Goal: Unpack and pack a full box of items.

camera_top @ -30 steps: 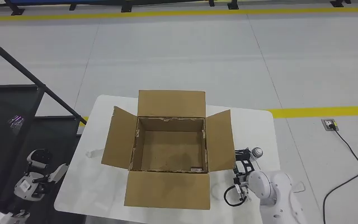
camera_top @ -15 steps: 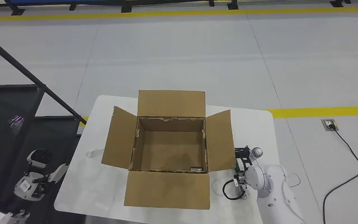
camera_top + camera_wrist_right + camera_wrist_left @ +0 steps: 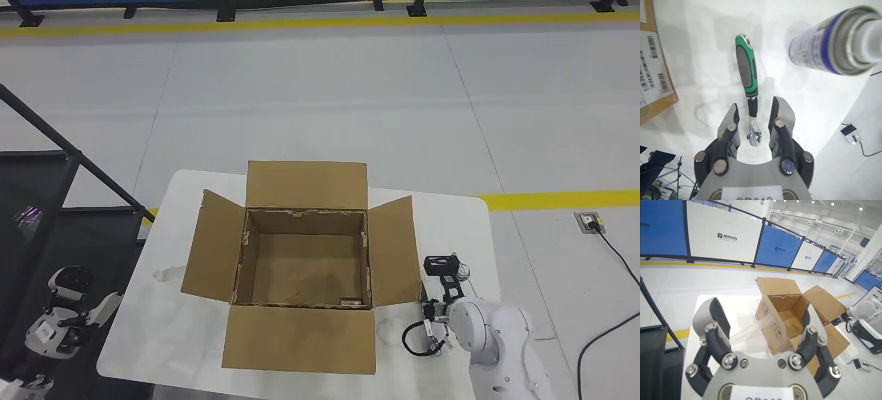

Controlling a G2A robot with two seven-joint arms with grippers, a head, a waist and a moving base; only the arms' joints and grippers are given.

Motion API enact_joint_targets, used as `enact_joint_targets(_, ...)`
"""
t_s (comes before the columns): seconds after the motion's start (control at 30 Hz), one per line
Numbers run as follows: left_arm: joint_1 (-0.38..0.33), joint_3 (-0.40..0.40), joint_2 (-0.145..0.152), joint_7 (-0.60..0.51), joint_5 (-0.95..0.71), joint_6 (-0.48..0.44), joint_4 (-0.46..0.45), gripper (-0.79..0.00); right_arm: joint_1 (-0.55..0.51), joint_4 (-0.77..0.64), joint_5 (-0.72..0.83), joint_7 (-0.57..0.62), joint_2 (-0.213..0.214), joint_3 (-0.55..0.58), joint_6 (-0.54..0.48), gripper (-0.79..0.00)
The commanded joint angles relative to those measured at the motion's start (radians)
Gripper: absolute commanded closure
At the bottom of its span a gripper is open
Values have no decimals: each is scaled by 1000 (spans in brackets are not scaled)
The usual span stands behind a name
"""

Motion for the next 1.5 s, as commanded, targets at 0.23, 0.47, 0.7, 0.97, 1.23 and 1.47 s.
enact_joint_targets(0.23,0,0,0,0,0,0,0,-785,-25,-277,-70,-7,1,-45,45,-723)
enact_joint_targets(0.47,1,-4,0,14,-4,10,-2,-785,76,-421,-190,-44,-9,-212,61,-785)
enact_joint_targets(0.7,9,-41,2,41,-21,12,29,-785,322,-319,-235,29,-43,-440,16,-785)
enact_joint_targets(0.97,9,-43,2,40,-24,9,32,-785,701,80,-24,178,-117,-630,-108,-785)
enact_joint_targets(1.23,9,-43,2,40,-24,9,32,-785,943,585,261,214,-203,-785,-260,-785)
enact_joint_targets(1.47,9,-43,2,40,-24,9,32,-785,996,831,418,201,-249,-819,-281,-785)
